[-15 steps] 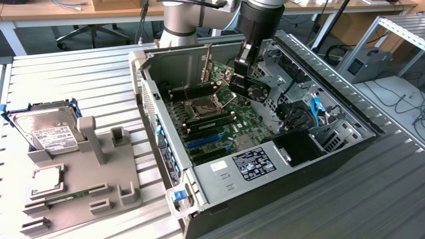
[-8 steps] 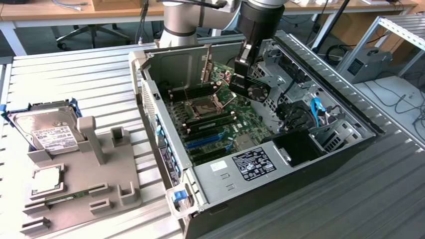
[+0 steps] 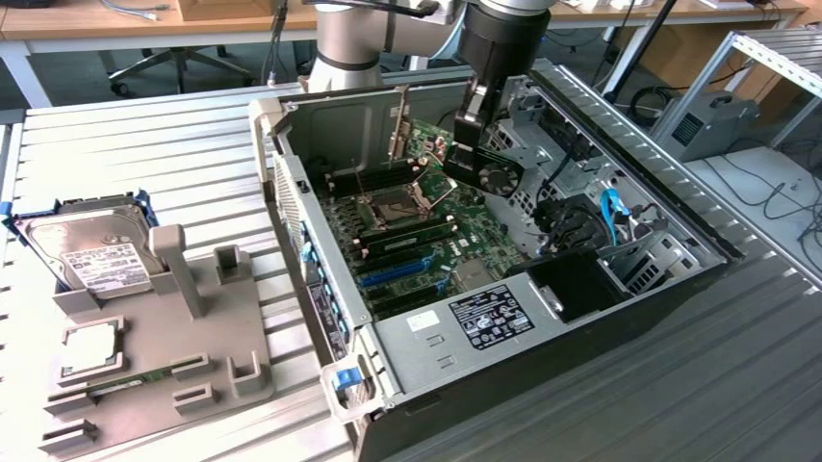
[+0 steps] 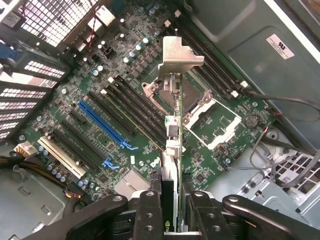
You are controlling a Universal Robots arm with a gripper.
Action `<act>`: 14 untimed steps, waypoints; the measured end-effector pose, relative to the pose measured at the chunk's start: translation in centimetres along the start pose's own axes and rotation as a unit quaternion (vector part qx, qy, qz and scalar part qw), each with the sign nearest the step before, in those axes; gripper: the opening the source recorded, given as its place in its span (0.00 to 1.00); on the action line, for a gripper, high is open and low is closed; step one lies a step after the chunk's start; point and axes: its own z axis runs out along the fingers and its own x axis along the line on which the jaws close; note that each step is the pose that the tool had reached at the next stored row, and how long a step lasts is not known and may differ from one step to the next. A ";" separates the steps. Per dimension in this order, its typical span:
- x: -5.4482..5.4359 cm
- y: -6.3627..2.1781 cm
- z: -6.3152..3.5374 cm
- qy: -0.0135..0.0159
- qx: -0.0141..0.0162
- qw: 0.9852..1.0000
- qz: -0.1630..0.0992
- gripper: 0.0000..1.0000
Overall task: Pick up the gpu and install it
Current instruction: 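Insert the gpu into the slot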
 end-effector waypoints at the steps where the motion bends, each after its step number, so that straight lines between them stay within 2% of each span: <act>1: 0.0 0.00 0.00 0.000 0.000 1.000 -0.001 0.26; 14: 0.0 0.00 0.00 0.000 0.000 1.000 -0.015 0.26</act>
